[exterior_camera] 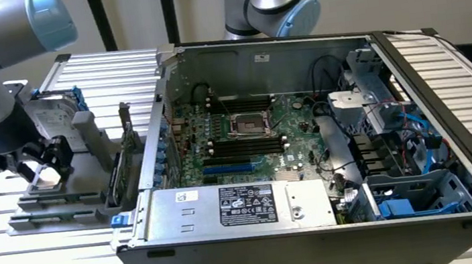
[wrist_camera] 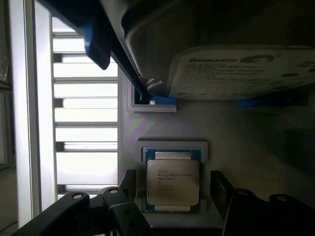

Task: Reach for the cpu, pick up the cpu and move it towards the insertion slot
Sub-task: 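Pick up the cpu and move it towards the insertion slot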

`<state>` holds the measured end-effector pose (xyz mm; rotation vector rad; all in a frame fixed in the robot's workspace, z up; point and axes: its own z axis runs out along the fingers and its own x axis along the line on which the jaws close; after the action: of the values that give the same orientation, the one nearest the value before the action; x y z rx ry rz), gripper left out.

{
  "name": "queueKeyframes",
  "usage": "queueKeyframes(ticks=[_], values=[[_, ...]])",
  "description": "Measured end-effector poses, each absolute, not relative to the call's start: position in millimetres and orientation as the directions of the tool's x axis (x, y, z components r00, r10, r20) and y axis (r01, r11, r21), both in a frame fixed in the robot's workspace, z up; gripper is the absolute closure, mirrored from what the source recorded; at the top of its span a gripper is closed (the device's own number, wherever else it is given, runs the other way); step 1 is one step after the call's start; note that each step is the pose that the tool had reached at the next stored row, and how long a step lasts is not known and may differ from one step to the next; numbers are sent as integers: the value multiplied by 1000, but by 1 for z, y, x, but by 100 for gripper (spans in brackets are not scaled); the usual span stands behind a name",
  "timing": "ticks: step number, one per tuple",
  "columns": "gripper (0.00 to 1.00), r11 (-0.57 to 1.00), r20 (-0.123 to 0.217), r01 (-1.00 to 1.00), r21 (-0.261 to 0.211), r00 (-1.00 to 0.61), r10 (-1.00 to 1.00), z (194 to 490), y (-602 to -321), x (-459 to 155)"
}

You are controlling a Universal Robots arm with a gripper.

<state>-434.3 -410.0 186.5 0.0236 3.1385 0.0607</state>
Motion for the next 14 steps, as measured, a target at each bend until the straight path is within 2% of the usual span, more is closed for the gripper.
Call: queueKeyframes(ticks=[9,12,13,14], values=[[29,999,-2,15,39,-1000,15,186,-410,-434],[31,999,-2,15,39,-1000,15,186,-409,-434],[38,999,-2,15,39,-1000,15,186,-409,-434],[38,999,-2,15,39,-1000,15,186,-409,-434]])
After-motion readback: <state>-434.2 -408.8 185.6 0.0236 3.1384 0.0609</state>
